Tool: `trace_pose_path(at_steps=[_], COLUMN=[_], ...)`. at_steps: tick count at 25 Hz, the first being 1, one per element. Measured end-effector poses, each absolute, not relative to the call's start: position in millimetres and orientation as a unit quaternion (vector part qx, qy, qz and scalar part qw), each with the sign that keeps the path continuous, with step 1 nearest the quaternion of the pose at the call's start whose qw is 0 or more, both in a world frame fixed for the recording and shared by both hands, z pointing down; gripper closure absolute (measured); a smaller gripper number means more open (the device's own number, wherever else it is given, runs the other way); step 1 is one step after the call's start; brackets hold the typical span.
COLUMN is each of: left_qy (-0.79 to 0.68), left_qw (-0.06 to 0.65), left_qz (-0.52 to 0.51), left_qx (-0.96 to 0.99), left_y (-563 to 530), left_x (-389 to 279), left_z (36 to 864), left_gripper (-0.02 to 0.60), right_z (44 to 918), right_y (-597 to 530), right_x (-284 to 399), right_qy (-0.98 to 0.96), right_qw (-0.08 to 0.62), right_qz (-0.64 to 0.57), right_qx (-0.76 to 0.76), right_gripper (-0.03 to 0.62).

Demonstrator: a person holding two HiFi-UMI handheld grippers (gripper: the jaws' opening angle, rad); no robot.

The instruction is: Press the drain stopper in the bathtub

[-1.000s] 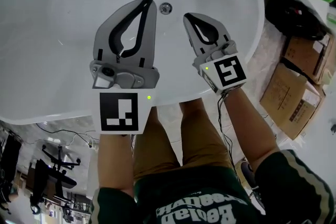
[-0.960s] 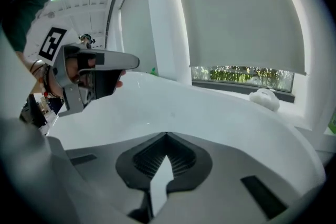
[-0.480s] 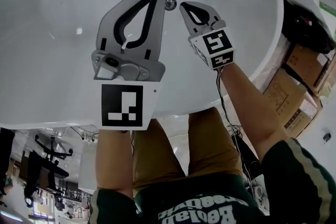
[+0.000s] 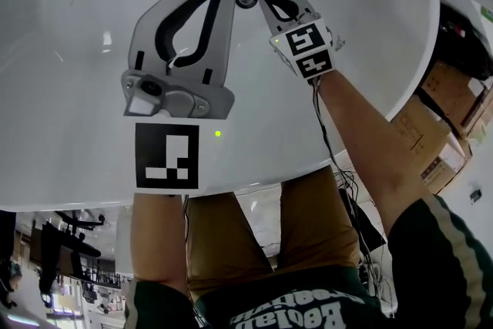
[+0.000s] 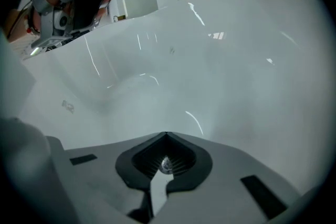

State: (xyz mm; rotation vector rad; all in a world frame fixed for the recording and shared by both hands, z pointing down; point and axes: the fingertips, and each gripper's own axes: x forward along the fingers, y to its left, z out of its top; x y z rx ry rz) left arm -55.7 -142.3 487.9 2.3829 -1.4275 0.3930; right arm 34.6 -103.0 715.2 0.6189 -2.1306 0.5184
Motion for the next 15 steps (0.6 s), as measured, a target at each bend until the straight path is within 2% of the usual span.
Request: trace_pose_path(at_steps=[9, 15], left_qy=[-0.501, -0.497], left_qw=[0.207, 0.194], left_qz=[0.126, 0.139], left_qx=[0.831, 0.834], left_y=[-139, -139], left_x=[-63, -63], left_z=[520, 537], left_gripper=[0.575, 0.576], right_z=[783, 805], right_y=[-86, -78], right_x=[33, 36], right_qy=[-0.829, -0.824], right_qw=[0.462, 0.479], right_qz=[0.223, 0.22], right_qx=[0.221, 0.208], right_gripper=[0.58, 0.58])
